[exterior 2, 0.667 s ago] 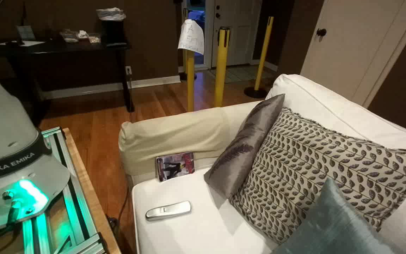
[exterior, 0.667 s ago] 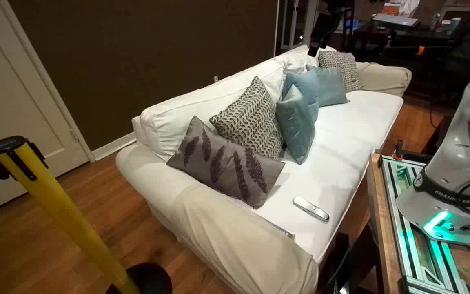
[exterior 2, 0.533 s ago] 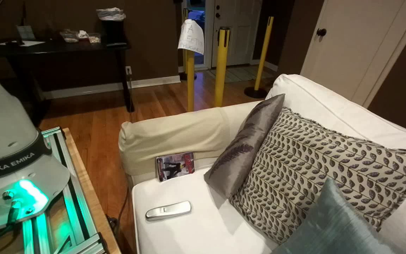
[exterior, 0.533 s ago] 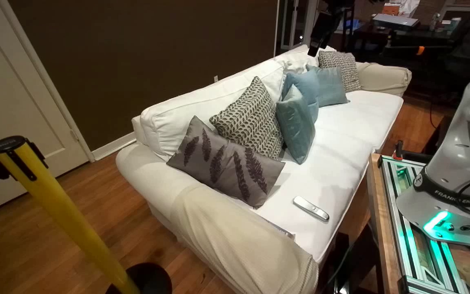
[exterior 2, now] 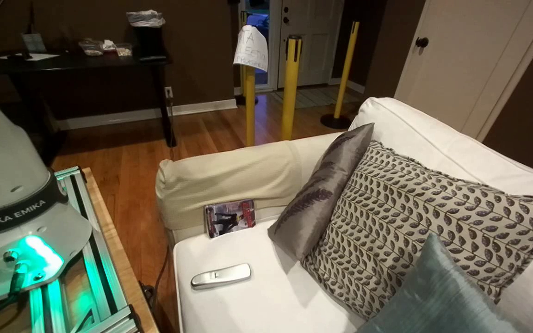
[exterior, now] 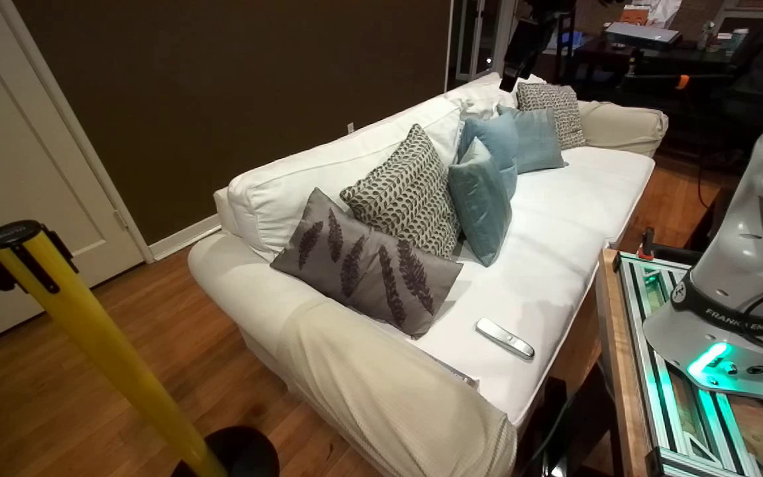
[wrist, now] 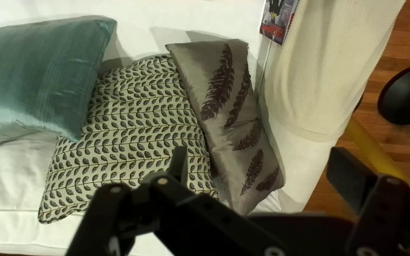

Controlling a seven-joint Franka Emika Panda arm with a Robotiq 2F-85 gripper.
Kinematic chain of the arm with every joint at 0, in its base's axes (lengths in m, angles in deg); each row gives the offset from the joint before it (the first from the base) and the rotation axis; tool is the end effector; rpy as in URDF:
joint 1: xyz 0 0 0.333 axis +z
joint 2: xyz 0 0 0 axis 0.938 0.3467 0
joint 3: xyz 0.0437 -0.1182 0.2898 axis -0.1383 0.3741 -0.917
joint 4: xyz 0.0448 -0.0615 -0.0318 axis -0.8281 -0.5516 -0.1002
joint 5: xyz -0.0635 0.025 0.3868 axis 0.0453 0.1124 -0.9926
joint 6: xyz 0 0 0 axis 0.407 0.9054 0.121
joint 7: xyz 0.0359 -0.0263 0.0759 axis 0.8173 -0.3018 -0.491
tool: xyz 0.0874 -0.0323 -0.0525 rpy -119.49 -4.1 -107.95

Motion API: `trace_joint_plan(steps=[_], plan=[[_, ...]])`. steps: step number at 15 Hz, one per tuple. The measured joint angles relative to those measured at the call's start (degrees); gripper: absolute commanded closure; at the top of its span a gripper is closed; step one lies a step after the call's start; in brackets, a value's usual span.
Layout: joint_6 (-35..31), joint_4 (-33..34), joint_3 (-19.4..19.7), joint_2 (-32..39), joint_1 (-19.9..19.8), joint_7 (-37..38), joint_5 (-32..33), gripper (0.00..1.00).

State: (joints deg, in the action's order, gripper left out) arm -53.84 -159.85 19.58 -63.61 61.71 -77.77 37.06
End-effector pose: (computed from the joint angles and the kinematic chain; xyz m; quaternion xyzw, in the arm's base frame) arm 0.3519 -0.0922 0.5523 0.9890 -0.0884 0.1157 0.0270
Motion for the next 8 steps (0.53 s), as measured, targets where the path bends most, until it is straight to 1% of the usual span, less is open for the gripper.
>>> trace_joint_plan(steps=[8], plan=[[0.0, -0.01, 0.03, 0.1, 0.18, -0.42, -0.15, 0.0]])
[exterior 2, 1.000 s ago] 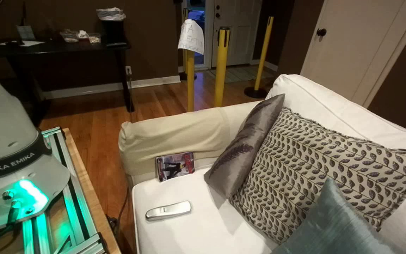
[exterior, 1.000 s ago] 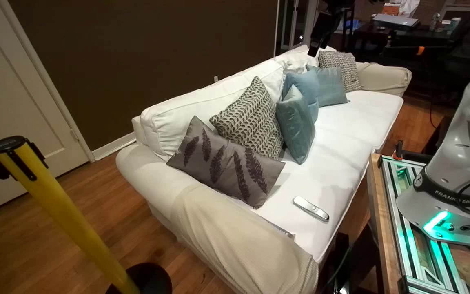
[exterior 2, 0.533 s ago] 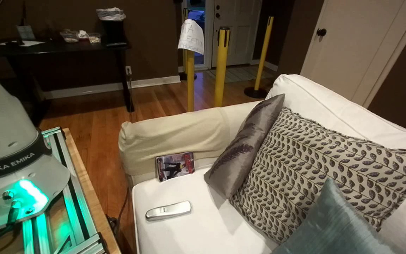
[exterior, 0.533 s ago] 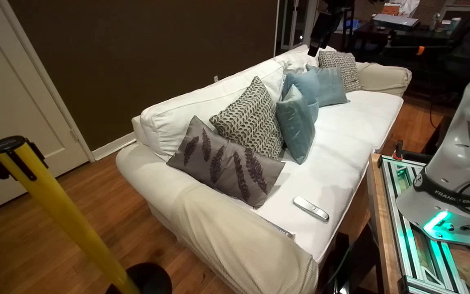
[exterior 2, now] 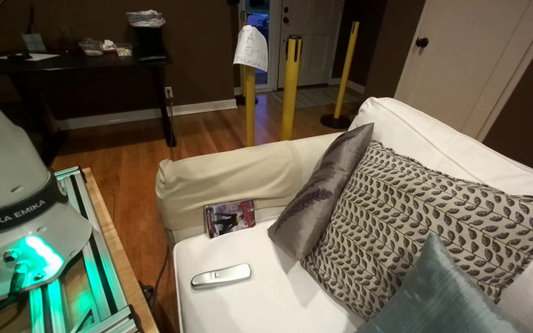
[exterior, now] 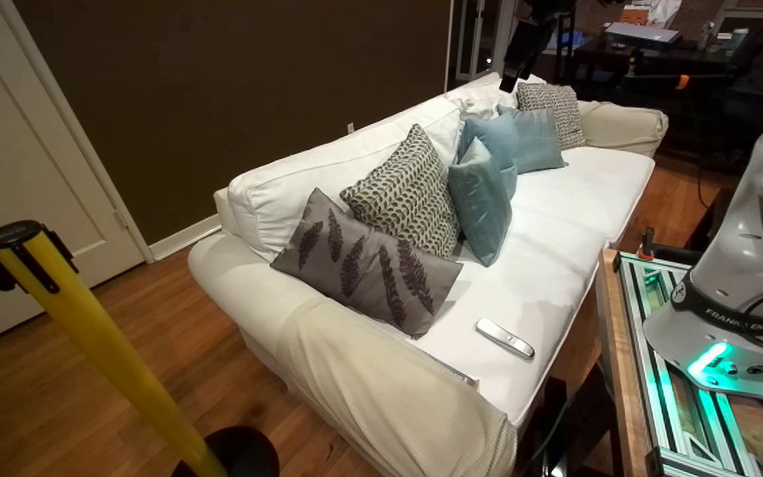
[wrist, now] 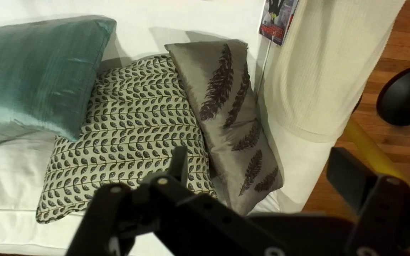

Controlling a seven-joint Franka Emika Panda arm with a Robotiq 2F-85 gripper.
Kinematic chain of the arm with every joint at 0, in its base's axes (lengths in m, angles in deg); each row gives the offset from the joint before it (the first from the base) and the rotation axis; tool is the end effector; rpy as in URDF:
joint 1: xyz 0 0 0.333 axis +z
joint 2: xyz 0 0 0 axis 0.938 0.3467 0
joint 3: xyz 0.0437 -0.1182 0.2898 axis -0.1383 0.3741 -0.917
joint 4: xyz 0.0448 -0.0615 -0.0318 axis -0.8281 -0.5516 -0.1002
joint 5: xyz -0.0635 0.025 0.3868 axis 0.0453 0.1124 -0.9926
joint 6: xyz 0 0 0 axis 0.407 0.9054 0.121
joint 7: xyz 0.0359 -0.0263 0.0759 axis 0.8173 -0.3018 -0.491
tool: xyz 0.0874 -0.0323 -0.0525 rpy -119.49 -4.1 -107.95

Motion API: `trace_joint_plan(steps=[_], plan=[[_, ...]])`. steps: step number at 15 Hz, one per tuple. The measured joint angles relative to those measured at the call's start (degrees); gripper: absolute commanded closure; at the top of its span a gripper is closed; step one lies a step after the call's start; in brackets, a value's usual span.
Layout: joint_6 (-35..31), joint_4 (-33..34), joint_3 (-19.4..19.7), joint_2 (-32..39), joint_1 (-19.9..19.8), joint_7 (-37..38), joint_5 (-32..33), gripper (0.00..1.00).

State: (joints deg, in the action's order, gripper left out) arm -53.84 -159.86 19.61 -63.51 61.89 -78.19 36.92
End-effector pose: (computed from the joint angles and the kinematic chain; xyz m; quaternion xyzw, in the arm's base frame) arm 0.3525 -0.0912 0.5516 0.9895 -0.0838 0.1148 0.0259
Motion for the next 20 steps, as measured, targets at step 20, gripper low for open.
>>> trace_joint_plan(steps=[20], plan=[[-31.81, 14.26, 0.86, 43.47, 9.06, -29.95, -4.22, 0.0]])
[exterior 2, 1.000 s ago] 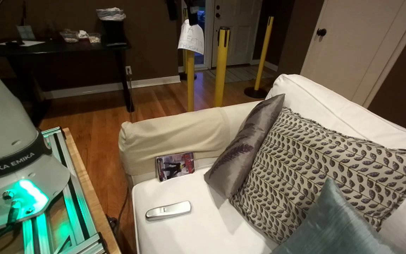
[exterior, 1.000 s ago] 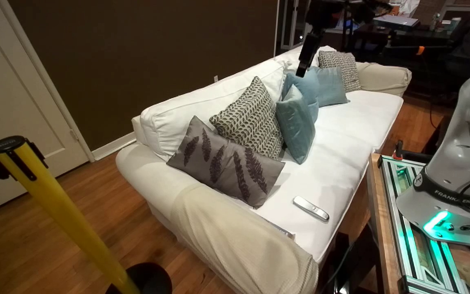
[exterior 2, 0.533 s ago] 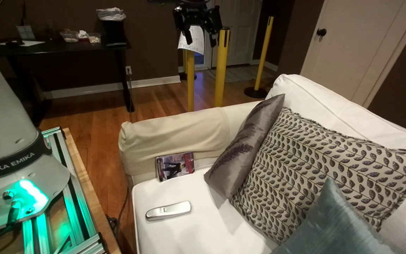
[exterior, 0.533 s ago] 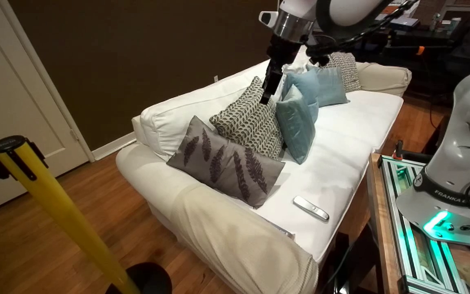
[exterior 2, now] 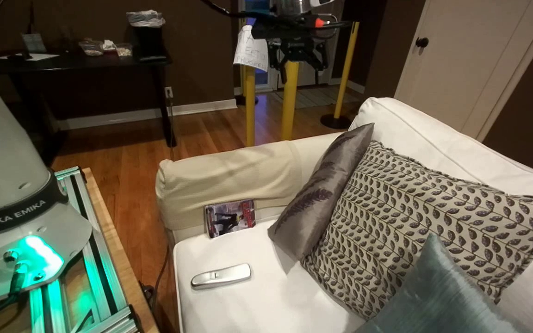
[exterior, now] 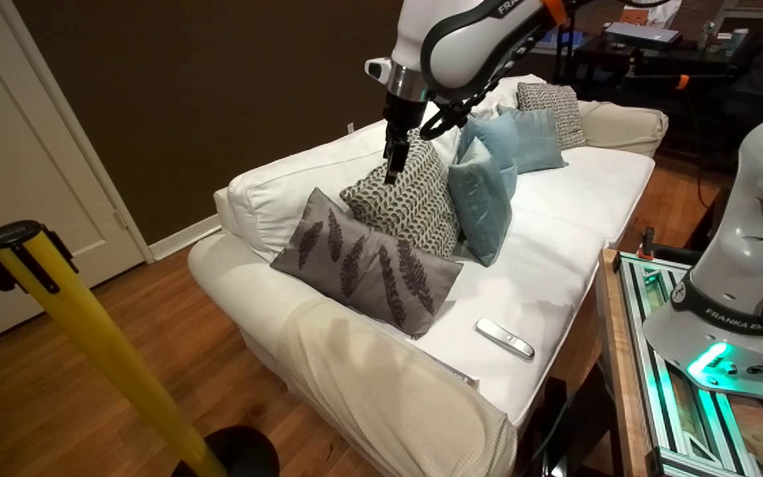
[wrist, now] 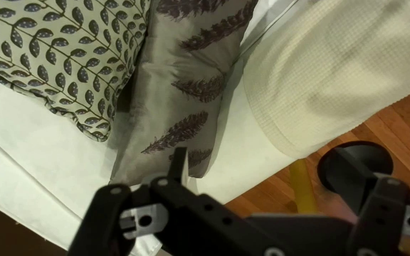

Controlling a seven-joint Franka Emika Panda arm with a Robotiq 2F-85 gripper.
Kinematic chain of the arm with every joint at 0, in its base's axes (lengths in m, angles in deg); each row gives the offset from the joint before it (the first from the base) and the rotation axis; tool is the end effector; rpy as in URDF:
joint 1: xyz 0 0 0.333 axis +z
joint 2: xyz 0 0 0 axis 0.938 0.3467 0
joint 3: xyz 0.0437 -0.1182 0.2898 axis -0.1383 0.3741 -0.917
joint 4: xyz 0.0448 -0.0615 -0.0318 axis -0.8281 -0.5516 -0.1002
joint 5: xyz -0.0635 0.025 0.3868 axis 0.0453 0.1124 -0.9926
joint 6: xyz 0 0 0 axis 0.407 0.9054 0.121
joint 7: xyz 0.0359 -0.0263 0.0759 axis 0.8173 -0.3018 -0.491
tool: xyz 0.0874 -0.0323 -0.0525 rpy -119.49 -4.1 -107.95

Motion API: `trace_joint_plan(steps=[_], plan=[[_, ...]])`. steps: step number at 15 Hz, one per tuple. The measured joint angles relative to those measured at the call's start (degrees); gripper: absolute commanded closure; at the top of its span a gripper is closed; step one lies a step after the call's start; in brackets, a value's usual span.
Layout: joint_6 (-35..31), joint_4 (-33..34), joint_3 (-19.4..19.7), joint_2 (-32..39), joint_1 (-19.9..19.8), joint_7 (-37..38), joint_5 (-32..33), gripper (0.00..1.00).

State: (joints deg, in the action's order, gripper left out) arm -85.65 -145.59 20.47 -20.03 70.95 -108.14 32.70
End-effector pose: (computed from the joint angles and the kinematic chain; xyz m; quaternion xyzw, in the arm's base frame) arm 0.5605 -0.0454 0.3807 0.9632 0.2292 0.1314 0.0499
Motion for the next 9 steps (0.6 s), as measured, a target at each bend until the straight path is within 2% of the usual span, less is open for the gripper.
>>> trace_joint_plan(steps=[9], plan=[[2.43, 17.76, -3.35, 17.01, -7.38, -1.89, -1.36, 0.0]])
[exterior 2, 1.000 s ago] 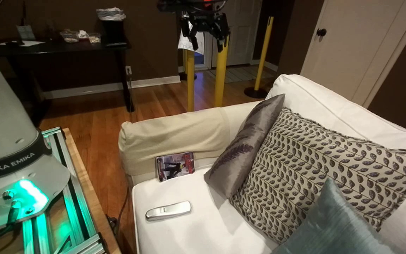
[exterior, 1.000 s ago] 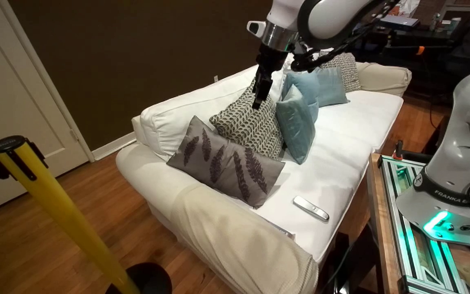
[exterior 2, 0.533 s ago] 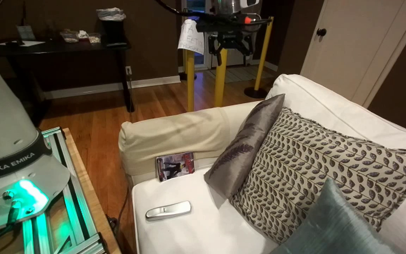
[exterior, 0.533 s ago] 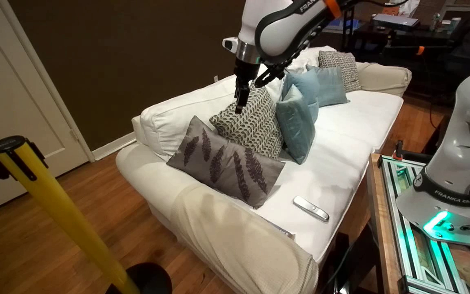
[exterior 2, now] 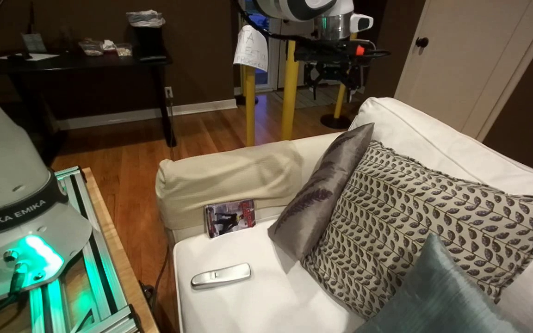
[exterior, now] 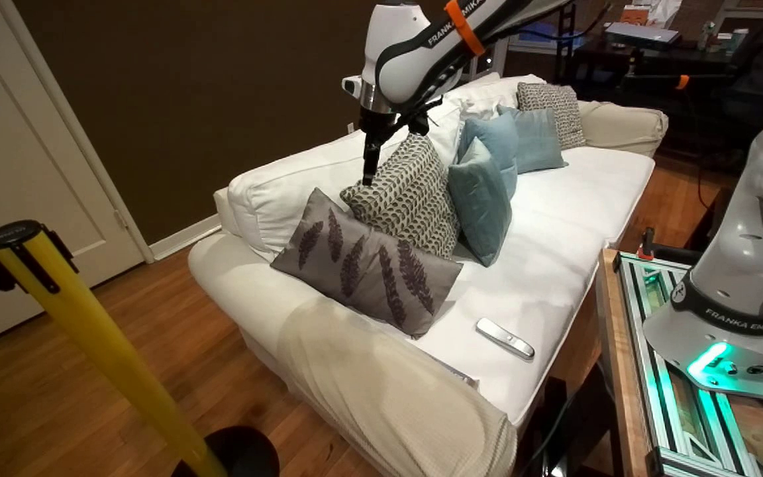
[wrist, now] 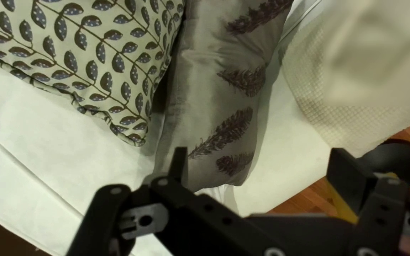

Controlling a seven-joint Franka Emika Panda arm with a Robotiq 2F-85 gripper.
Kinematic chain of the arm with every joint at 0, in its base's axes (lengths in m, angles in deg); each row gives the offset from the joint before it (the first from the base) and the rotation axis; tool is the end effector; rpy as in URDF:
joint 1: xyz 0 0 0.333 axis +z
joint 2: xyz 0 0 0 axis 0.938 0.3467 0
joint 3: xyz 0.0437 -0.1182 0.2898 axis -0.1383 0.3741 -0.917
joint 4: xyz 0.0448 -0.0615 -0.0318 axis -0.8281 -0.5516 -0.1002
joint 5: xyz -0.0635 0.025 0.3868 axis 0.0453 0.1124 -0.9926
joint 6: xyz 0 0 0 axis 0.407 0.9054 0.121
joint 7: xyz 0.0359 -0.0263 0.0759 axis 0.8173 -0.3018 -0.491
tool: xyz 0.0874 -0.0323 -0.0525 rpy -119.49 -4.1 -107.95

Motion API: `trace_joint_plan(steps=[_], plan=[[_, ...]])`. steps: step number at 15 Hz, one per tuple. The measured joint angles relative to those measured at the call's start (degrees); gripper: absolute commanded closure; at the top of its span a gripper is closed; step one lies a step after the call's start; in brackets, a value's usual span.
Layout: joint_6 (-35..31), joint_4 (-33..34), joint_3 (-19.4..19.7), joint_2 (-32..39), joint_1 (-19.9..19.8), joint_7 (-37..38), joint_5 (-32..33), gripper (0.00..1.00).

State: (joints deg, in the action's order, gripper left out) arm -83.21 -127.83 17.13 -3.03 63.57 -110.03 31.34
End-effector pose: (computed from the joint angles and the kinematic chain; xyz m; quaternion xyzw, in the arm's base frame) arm 0.6415 -0.0967 0.3388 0.9707 0.2048 0.1163 0.0483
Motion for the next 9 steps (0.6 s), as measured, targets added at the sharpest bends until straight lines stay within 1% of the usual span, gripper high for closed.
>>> trace_joint_plan(steps=[5, 9], plan=[[2.62, 7.38, -2.09, 5.62, -2.93, 0.04, -1.32, 0.0], [2.81, 8.7, -2.5, 6.63, -3.33, 0.06, -1.5, 0.0]])
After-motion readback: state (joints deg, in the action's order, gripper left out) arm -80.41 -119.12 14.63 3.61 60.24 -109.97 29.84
